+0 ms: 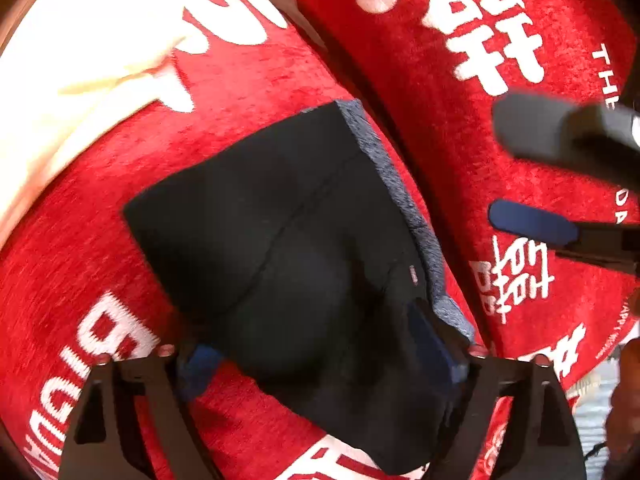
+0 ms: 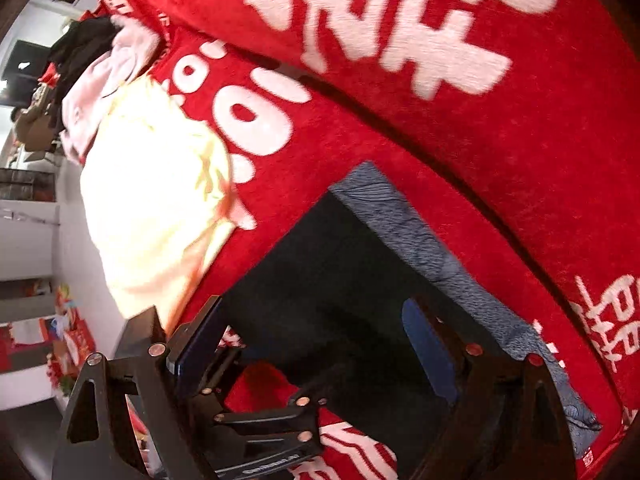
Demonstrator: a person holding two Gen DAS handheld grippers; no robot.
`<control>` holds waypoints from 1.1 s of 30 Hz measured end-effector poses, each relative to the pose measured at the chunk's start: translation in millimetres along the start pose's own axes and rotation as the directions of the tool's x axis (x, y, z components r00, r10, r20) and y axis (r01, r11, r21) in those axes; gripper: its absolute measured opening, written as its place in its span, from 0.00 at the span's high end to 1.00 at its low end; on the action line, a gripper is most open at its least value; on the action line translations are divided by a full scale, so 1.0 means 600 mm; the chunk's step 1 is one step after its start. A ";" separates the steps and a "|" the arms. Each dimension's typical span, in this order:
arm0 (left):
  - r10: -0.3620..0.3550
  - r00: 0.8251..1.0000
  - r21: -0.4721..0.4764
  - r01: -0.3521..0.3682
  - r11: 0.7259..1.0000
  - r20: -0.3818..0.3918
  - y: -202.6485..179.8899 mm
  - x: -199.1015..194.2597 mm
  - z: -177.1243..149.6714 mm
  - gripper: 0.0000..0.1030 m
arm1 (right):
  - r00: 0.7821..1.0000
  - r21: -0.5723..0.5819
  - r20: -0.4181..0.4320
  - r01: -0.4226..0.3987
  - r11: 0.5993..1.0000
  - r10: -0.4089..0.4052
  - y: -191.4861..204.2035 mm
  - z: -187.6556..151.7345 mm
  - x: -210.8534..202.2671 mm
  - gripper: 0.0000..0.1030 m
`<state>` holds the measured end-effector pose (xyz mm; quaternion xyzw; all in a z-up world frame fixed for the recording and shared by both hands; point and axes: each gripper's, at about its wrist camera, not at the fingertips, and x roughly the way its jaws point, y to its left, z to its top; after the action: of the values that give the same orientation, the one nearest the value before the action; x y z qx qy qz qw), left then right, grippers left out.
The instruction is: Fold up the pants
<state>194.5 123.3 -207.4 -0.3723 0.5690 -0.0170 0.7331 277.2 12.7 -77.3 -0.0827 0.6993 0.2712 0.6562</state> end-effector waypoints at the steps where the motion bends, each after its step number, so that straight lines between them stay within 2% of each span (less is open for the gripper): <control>1: 0.002 1.000 0.001 -0.002 1.000 -0.005 -0.007 0.007 0.000 0.08 | 1.000 0.006 0.002 0.005 1.000 -0.005 -0.006 -0.004 -0.001 0.12; 7: 0.015 1.000 -0.011 -0.015 1.000 -0.001 -0.015 0.011 0.002 0.06 | 1.000 0.039 -0.014 0.020 0.999 -0.019 -0.041 -0.021 -0.013 0.12; 8: 0.031 0.999 -0.005 -0.031 0.999 0.015 -0.018 0.009 -0.001 0.10 | 1.000 0.041 -0.018 0.023 0.999 -0.022 -0.043 -0.020 -0.011 0.12; 9: 0.073 0.997 0.019 -0.073 0.997 0.035 -0.023 0.005 -0.005 0.23 | 0.999 0.044 -0.023 0.026 0.999 -0.025 -0.045 -0.018 -0.009 0.12; 10: 0.155 0.986 0.081 -0.160 0.984 0.061 -0.036 0.003 -0.012 0.31 | 0.999 0.045 -0.026 0.026 0.999 -0.025 -0.047 -0.017 -0.009 0.12; 11: 0.245 0.964 0.180 -0.260 0.949 0.100 -0.057 0.004 -0.023 0.48 | 0.999 0.047 -0.031 0.022 0.999 -0.021 -0.049 -0.015 -0.011 0.12; 12: 0.303 0.942 0.273 -0.332 0.903 0.142 -0.076 0.008 -0.036 0.54 | 0.999 0.048 -0.035 0.017 0.999 -0.015 -0.050 -0.012 -0.012 0.12; 14: 0.381 0.893 0.446 -0.450 0.773 0.240 -0.114 0.020 -0.071 0.54 | 0.998 0.038 -0.060 -0.004 0.999 0.006 -0.047 -0.001 -0.013 0.12; 16: 0.411 0.863 0.513 -0.505 0.694 0.293 -0.134 0.026 -0.091 0.54 | 0.995 0.022 -0.099 -0.018 1.000 0.020 -0.039 0.006 -0.008 0.12; 17: 0.421 0.853 0.527 -0.522 0.670 0.309 -0.140 0.029 -0.097 0.54 | 0.991 0.008 -0.133 -0.026 1.000 0.027 -0.030 0.013 0.001 0.11; 19: 0.437 0.838 0.541 -0.545 0.641 0.327 -0.146 0.032 -0.103 0.54 | 0.981 -0.019 -0.189 -0.036 0.999 0.032 -0.015 0.021 0.013 0.11; 21: 0.455 0.818 0.566 -0.573 0.593 0.351 -0.154 0.038 -0.111 0.54 | 0.970 -0.064 -0.243 -0.032 0.997 0.015 0.009 0.032 0.032 0.11; 25: 0.474 0.789 0.600 -0.609 0.519 0.391 -0.166 0.046 -0.126 0.54 | 0.955 -0.144 -0.296 -0.024 0.989 -0.020 0.060 0.054 0.061 0.11; 27: 0.482 0.776 0.605 -0.624 0.494 0.406 -0.173 0.050 -0.131 0.54 | 0.933 -0.181 -0.358 -0.032 0.983 -0.036 0.087 0.061 0.086 0.11; 30: 0.489 0.770 0.604 -0.631 0.486 0.411 -0.177 0.051 -0.133 0.54 | 0.887 -0.256 -0.442 0.017 0.967 -0.132 0.109 0.055 0.129 0.12; 31: 0.489 0.770 0.604 -0.631 0.487 0.410 -0.178 0.050 -0.132 0.54 | 0.879 -0.267 -0.451 0.029 0.963 -0.151 0.110 0.052 0.138 0.14; 32: 0.489 0.776 0.608 -0.623 0.492 0.399 -0.178 0.051 -0.132 0.54 | 0.874 -0.272 -0.459 0.032 0.962 -0.159 0.104 0.047 0.143 0.43; 33: 0.484 0.787 0.616 -0.608 0.502 0.382 -0.180 0.049 -0.133 0.54 | 0.872 -0.238 -0.472 0.017 0.971 -0.131 0.089 0.042 0.140 0.83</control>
<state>180.2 -9.8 -176.5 0.1405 0.5436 0.0274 0.8270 263.3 90.2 -143.8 -0.2489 0.8021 0.2944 0.4562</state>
